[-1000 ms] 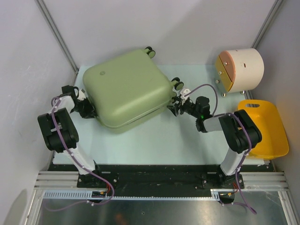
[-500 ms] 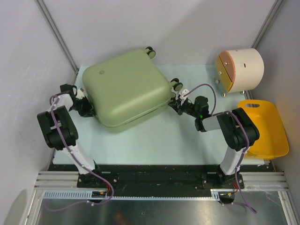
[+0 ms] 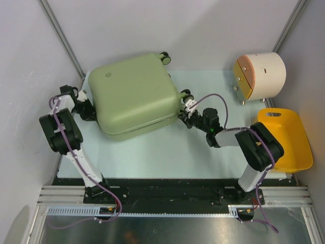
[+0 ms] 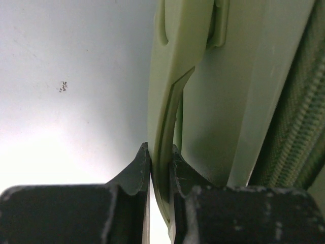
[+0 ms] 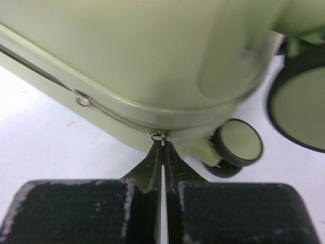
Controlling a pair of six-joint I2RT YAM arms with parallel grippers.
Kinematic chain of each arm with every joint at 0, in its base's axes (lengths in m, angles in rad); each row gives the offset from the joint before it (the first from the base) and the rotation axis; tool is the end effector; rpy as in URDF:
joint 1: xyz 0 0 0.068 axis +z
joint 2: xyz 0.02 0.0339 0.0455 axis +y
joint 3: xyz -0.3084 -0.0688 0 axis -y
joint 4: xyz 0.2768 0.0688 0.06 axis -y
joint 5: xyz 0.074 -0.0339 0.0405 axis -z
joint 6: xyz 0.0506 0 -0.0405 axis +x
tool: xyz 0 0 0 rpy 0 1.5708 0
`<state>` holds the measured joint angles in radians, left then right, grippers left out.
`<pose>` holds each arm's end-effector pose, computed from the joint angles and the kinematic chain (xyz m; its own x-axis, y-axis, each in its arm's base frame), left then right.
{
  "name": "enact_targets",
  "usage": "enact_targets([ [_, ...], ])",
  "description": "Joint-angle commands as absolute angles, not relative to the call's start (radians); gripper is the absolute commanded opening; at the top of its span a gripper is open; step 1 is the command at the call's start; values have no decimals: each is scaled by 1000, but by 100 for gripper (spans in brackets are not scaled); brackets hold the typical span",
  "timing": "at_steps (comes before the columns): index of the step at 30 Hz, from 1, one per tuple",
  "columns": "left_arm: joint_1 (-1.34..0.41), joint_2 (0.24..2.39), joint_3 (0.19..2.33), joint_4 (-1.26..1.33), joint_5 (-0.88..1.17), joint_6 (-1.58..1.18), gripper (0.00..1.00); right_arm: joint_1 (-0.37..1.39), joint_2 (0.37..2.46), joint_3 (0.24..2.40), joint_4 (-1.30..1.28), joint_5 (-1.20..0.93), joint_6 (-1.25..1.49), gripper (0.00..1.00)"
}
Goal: Open, take out, and arrange the luggage
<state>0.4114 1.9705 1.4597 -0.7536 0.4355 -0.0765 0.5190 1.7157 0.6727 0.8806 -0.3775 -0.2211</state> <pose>0.4182 0.1592 0.2003 -0.8525 -0.4476 -0.2700 -0.3120 0.8502 -0.4241 0.3166 0.2023 0.1902 0.0334 -0.2157 -0.9759 -0.7888 0.5939 -0.1583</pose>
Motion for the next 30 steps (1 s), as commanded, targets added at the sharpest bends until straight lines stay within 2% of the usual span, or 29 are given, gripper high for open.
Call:
enact_targets([
  [1, 440, 2068, 1565, -678, 397, 23, 0, 398, 1713, 681, 917, -403, -272, 0],
  [2, 439, 2083, 1581, -678, 394, 20, 0, 337, 1727, 719, 931, -447, -231, 0],
  [8, 425, 2170, 1710, -701, 393, 20, 0, 301, 1836, 896, 845, -477, -249, 0],
  [11, 405, 2203, 1788, -721, 380, 51, 0, 229, 1945, 1037, 842, -528, -196, 0],
  [15, 384, 2244, 1864, -744, 400, 83, 0, 137, 2094, 1210, 896, -710, -149, 0],
  [21, 328, 2327, 1985, -776, 426, 170, 0, 141, 2282, 1452, 959, -908, -65, 0],
  [24, 290, 2345, 2040, -787, 405, 213, 0, 155, 2411, 1607, 965, -923, -5, 0],
  [30, 267, 2391, 2115, -793, 416, 210, 0, 158, 2719, 2216, 774, -867, 133, 0],
])
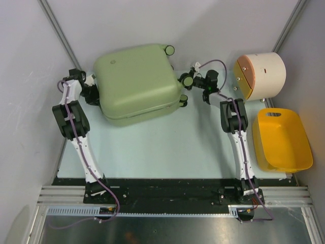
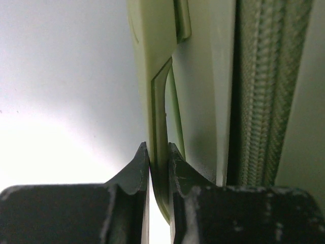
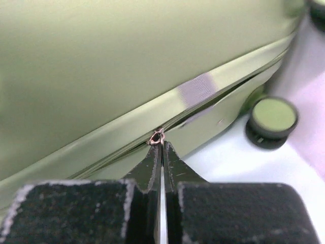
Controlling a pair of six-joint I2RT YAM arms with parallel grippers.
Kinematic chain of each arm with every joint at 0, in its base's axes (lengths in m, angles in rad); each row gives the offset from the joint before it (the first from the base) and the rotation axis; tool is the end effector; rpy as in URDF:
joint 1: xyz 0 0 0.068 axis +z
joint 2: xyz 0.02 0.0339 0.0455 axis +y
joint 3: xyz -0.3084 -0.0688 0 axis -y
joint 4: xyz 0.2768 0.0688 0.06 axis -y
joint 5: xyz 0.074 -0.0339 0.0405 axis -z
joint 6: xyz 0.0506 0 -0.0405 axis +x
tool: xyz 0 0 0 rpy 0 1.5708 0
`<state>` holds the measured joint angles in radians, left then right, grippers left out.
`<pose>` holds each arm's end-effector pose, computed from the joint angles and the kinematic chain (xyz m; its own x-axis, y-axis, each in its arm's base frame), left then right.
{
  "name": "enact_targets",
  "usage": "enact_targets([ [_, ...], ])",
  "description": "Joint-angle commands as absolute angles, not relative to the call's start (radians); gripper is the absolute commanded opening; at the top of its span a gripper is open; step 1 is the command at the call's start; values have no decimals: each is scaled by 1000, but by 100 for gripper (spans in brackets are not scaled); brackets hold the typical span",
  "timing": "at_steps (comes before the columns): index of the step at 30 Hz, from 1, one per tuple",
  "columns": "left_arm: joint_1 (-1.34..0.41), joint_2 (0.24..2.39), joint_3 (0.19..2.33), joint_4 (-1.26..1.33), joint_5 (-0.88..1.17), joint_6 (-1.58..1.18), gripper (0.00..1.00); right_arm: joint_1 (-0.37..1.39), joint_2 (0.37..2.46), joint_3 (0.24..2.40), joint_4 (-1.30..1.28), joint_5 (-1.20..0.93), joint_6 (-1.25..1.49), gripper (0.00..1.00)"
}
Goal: Open, take out, and arrange the luggage
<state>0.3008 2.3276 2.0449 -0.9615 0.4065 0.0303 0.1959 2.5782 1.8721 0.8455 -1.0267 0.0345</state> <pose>0.5340 0.1447 0.2040 -0.9088 -0.2528 -0.3320 -0.1235 0.9229 -0.3646 0.6090 0.1650 0.1582 0.1041 0.0389 -0.9938 -0.9360 0.3417 -0.0847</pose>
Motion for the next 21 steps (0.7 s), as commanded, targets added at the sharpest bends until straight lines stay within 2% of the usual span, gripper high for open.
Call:
enact_targets([
  [1, 267, 2398, 2123, -793, 417, 207, 0, 164, 2791, 2280, 746, -861, 140, 0],
  [3, 265, 2408, 2138, -793, 437, 209, 0, 182, 2835, 2392, 729, -857, 150, 0],
  [6, 256, 2404, 2152, -793, 459, 212, 1, 210, 2849, 2389, 697, -854, 169, 3],
  [7, 255, 2398, 2152, -793, 469, 213, 13, 212, 2833, 2375, 693, -859, 195, 10],
  [8, 252, 2378, 2149, -793, 480, 215, 24, 213, 2815, 2353, 681, -851, 213, 32],
  [9, 252, 2367, 2135, -793, 495, 213, 35, 212, 2795, 2301, 663, -850, 216, 43],
  [10, 252, 2355, 2125, -792, 495, 206, 54, 209, 2775, 2272, 646, -854, 215, 50],
  [11, 258, 2343, 2115, -793, 499, 181, 62, 204, 2722, 2234, 618, -851, 215, 59],
  [13, 270, 2301, 2082, -793, 523, 151, 71, 190, 2672, 2171, 556, -832, 221, 63],
  [16, 301, 2240, 2056, -792, 558, 97, 78, 173, 2617, 2160, 336, -805, 270, 67],
  [19, 330, 2163, 2020, -788, 587, 95, 85, 169, 2580, 2132, 209, -808, 334, 69],
  [21, 342, 2122, 1984, -787, 601, 91, 86, 170, 2565, 2099, 199, -801, 389, 68],
])
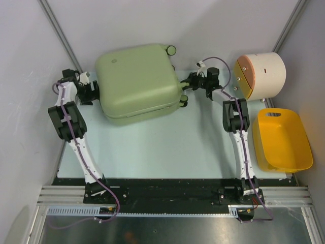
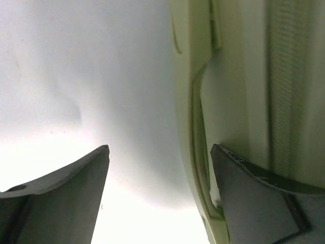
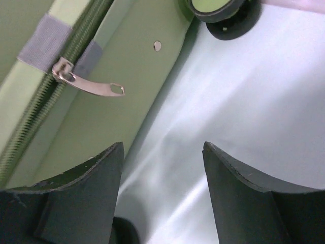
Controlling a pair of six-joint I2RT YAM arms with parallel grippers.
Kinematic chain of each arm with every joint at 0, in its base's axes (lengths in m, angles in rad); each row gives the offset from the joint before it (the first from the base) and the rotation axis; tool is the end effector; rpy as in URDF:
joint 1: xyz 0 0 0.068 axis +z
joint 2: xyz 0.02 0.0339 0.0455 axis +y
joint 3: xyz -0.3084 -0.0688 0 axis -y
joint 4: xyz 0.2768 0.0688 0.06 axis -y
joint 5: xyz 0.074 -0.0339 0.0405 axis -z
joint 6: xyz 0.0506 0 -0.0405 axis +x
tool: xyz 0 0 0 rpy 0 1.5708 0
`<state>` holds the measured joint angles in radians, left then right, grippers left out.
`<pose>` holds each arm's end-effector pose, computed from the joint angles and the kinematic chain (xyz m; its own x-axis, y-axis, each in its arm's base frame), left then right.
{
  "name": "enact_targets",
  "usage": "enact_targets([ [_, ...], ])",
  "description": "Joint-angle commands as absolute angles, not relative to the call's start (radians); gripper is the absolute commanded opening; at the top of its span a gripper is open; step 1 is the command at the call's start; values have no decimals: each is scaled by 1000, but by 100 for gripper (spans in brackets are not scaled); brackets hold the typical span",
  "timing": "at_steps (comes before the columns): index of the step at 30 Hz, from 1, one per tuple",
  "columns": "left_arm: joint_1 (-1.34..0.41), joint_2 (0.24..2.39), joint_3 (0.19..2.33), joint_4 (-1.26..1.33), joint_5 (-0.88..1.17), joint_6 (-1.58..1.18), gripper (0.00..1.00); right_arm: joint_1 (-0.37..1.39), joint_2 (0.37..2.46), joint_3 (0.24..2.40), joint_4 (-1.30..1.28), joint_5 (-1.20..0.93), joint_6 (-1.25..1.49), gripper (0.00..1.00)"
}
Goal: Open, take out, and arrange the luggage
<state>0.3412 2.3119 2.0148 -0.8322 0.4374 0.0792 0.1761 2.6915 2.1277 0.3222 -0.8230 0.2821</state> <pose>0.5364 0.1677 0.2090 -0.8598 -0.2293 -0.4562 -0.0647 0.9353 -0.3480 0.6521 0.1537 0.1245 -0.4545 0.1114 -0.8837 -0.7220 0.5349 0.4388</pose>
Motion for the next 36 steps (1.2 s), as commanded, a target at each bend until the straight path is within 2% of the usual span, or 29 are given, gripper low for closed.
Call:
enact_targets([
  [1, 354, 2082, 1970, -785, 610, 91, 87, 173, 2568, 2094, 198, -798, 414, 68],
  [5, 385, 1953, 1820, -770, 614, 91, 89, 181, 2592, 2079, 95, -776, 526, 65],
  [7, 414, 1901, 1754, -752, 624, 75, 99, 184, 2580, 2033, 101, -781, 564, 65],
  [14, 502, 1674, 1404, -669, 735, -34, 100, 232, 2516, 1847, 101, -796, 618, 57],
  [18, 528, 1490, 1243, -627, 820, -96, 99, 258, 2404, 1617, 153, -815, 641, 50],
  [22, 554, 1365, 1096, -562, 903, -195, 99, 299, 2275, 1360, 178, -842, 624, 39],
  [25, 557, 1286, 1002, -503, 960, -245, 100, 340, 2172, 1251, 184, -851, 586, 33],
  [31, 569, 1224, 882, -394, 1026, -337, 100, 440, 1988, 1039, 230, -850, 517, 27],
  [36, 565, 1267, 807, -179, 1058, -446, 99, 526, 1843, 855, 351, -798, 509, 29],
])
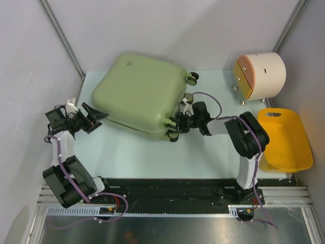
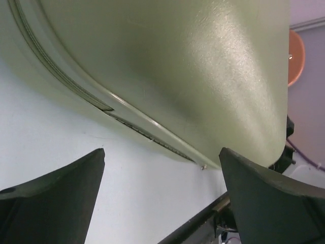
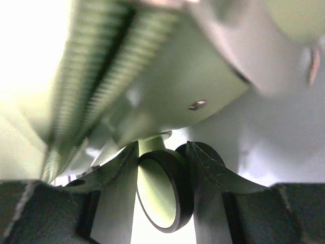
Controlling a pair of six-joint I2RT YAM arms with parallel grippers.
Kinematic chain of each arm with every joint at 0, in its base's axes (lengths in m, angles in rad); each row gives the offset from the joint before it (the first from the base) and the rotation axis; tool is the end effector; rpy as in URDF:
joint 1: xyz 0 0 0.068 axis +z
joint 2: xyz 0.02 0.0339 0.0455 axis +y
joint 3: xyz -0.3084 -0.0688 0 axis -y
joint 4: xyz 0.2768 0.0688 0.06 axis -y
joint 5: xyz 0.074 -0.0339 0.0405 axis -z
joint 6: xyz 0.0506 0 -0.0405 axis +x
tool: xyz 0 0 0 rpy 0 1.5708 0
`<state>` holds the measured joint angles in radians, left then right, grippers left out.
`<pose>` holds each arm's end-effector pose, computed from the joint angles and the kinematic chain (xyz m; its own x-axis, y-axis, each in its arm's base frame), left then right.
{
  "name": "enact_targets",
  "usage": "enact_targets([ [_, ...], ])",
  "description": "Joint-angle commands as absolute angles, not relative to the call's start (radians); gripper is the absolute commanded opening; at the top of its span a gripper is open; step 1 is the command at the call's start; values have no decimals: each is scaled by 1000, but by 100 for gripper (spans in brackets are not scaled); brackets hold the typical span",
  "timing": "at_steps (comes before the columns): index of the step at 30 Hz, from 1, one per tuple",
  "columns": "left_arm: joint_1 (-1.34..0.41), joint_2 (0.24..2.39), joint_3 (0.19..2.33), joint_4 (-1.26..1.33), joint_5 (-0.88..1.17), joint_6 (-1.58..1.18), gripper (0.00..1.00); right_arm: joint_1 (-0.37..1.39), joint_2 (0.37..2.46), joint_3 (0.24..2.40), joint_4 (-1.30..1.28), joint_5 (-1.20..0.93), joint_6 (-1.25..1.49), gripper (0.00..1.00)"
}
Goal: Open, take out, and arrange the luggage
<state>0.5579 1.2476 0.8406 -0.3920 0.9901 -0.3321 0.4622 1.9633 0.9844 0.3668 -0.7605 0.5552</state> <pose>0.2523 0.1076 0.2785 -0.6414 -0.6111 -0.4640 -0.0051 0.6081 -0.7938 0.3718 0.2242 0.1386 -0.8735 -0.0085 -0.4867 -0.4325 0.4724 0.7680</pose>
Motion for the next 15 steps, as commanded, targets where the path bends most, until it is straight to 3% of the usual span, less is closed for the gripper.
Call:
enact_targets([
  [1, 557, 1287, 804, -146, 1057, -459, 99, 531, 1786, 830, 386, -754, 500, 30],
  [7, 463, 1500, 876, 150, 1029, -607, 94, 538, 1600, 738, 350, -647, 315, 38],
  [15, 324, 1827, 1222, 192, 962, -591, 86, 462, 1402, 735, 170, -604, 71, 43],
])
